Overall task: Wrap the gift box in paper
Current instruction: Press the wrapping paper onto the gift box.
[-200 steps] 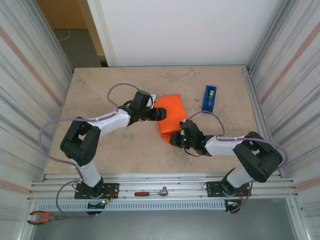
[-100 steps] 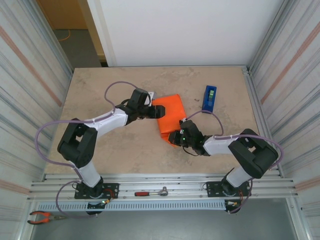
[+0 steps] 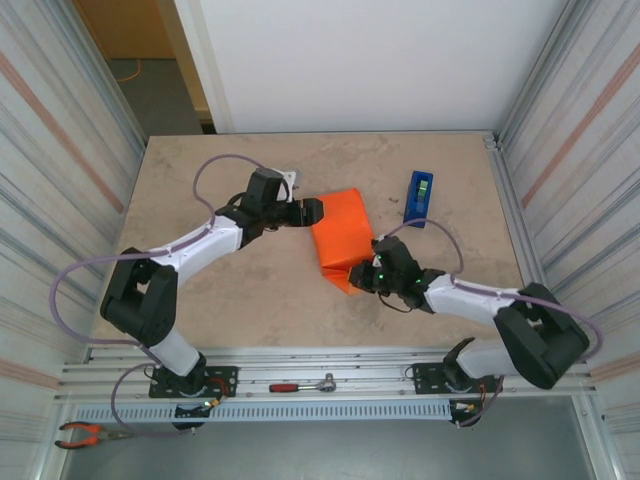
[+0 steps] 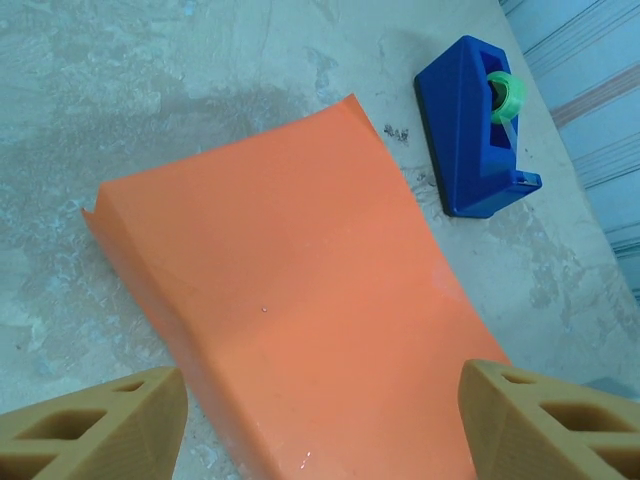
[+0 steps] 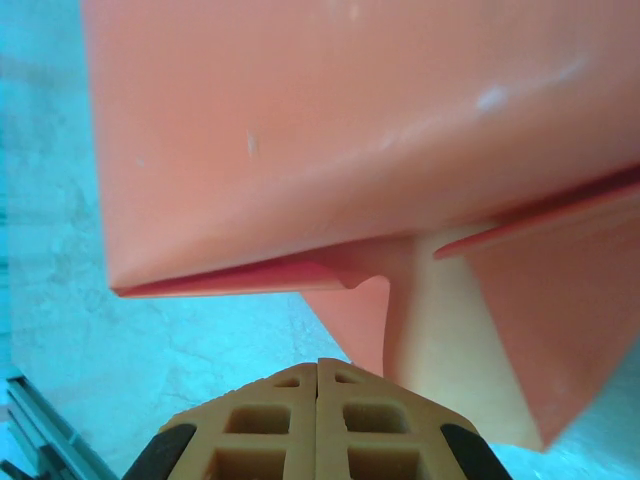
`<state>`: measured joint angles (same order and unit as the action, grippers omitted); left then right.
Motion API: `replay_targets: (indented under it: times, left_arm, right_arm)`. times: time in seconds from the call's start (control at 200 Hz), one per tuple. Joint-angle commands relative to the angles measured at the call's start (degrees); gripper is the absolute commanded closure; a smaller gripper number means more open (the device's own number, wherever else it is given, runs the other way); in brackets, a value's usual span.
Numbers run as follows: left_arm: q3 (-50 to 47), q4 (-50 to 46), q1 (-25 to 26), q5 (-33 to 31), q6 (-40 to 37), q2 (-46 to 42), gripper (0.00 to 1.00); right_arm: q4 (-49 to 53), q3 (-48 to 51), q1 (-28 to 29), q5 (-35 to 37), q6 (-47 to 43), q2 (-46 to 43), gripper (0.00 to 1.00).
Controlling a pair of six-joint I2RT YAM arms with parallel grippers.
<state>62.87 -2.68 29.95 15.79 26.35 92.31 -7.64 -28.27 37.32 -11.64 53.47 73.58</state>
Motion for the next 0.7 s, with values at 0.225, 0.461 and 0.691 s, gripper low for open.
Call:
replay_targets:
  times: [0.225, 0.461, 0.691]
  left_arm:
    - [-4.53, 1.31, -0.54, 0.18, -1.68, -3.67, 0.22]
    - [-7.85, 0.83, -0.52, -0.24, -3.01, -5.99, 0.06]
    - [-13.37, 1.09, -0.51, -0.50, -2.60, -9.81, 0.01]
  right_arm:
    - [14.73, 0.21, -16.27, -8.61, -2.57, -10.91, 0.73]
    - [20.52, -0.12, -17.20, -9.88, -2.70, -12.61, 0.52]
    - [19.80, 2.40, -14.24, -5.67, 1.44, -13.99, 0.54]
